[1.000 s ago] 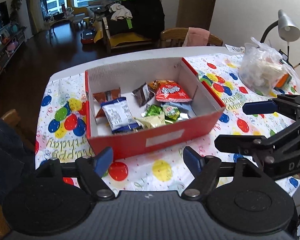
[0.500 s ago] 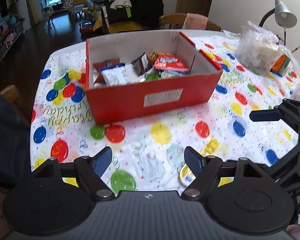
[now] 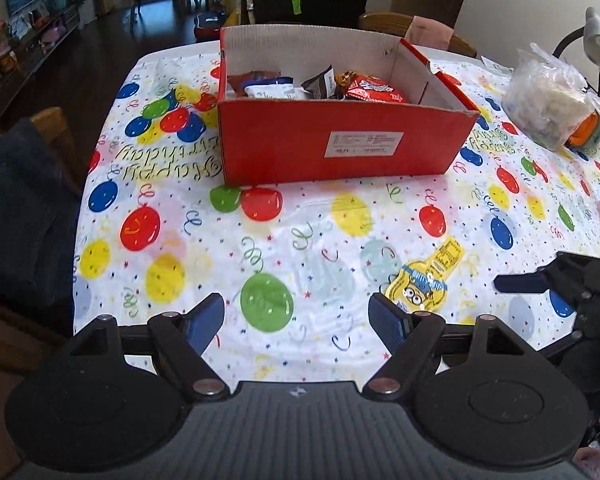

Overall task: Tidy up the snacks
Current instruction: 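Lift both open tools out and move back toward the table snacks, then grasp the yellow Minion cup snack with left tool while right tool grasps blue candy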

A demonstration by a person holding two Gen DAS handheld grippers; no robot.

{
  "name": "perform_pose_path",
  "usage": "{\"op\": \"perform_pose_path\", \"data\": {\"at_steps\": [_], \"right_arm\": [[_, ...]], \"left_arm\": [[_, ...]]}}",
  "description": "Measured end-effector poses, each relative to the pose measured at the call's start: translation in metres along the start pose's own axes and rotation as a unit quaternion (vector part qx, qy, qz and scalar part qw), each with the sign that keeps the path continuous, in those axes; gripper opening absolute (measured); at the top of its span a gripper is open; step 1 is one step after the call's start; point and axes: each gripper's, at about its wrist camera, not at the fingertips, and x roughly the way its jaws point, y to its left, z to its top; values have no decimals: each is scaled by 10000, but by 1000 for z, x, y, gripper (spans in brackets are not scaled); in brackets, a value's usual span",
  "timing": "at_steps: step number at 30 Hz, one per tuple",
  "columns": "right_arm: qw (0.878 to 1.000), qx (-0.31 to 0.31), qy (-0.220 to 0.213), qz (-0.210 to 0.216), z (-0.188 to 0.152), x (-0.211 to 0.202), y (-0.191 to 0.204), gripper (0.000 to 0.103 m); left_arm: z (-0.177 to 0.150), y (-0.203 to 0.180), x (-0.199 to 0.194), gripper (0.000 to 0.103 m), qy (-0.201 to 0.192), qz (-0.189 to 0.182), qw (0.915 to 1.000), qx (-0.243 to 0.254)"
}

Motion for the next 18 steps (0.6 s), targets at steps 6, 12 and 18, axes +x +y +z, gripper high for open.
{"op": "perform_pose_path", "data": {"at_steps": [6,12,18], "right_arm": [[9997,-221,138,24,-4,12,9,56],[9995,-249,175,35,-2,16,9,33],[9988,-400,254,84,-4,21,13,21]], "left_arm": [[-9,-6,-5,79,-44,68,9999,115],[-13,-9,-6,79,-37,41,9998,169],[-14,-12,-6,79,-45,-35,9997,243]]}}
